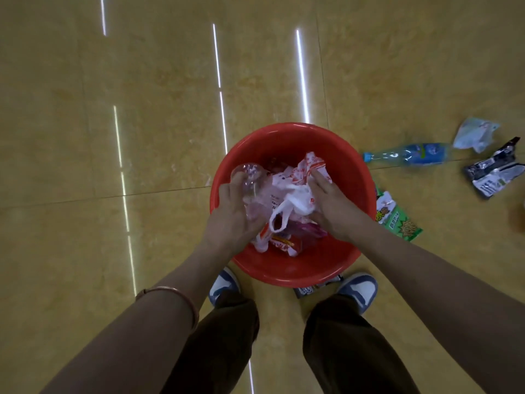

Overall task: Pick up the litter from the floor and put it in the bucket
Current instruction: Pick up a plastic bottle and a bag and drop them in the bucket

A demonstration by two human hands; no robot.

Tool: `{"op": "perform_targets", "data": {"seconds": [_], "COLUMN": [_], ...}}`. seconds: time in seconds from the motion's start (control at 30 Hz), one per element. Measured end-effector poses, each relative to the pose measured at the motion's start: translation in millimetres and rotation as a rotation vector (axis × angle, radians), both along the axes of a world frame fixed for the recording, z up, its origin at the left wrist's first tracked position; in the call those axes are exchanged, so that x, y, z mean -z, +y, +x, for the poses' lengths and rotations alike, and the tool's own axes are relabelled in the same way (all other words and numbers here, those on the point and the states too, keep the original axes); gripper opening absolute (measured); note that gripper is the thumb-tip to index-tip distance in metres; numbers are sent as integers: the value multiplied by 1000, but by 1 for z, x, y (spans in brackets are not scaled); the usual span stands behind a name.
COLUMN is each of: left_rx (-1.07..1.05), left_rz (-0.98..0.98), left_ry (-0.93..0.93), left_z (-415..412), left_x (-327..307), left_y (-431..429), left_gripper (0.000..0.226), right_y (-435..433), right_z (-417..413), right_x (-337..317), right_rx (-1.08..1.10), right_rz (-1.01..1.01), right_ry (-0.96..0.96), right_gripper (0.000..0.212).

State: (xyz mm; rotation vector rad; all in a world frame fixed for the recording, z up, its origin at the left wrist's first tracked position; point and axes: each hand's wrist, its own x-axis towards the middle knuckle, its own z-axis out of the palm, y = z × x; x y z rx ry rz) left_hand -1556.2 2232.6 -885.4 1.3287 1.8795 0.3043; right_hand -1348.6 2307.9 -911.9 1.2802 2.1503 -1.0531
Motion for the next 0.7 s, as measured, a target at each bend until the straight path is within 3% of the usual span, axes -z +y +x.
{"op": "perform_targets", "data": {"seconds": [0.1, 0.3, 0.4, 0.63, 0.7], "left_rx": [70, 338, 421, 531, 554], "left_rz": [-37, 208, 241, 186, 208], "left_ry": [107, 564, 635, 651, 660], "left_z": [0, -12, -17, -1, -2], "left_x": [12, 32, 40, 57, 66], "left_y": [-6, 7, 7, 14, 19], "left_gripper": [74, 61, 63, 43, 50], "right_y": [-5, -20, -22, -14, -9], "right_z": [-4, -4, -4, -7, -9], "right_x": [19, 52, 56, 75, 81], "right_rx": [-105, -191, -191, -179, -187], "right_rz": [-43, -108, -146, -196, -192], "right_ry": [-96, -188, -284, -347, -348], "right_gripper": [70, 71, 69, 69, 71]}}
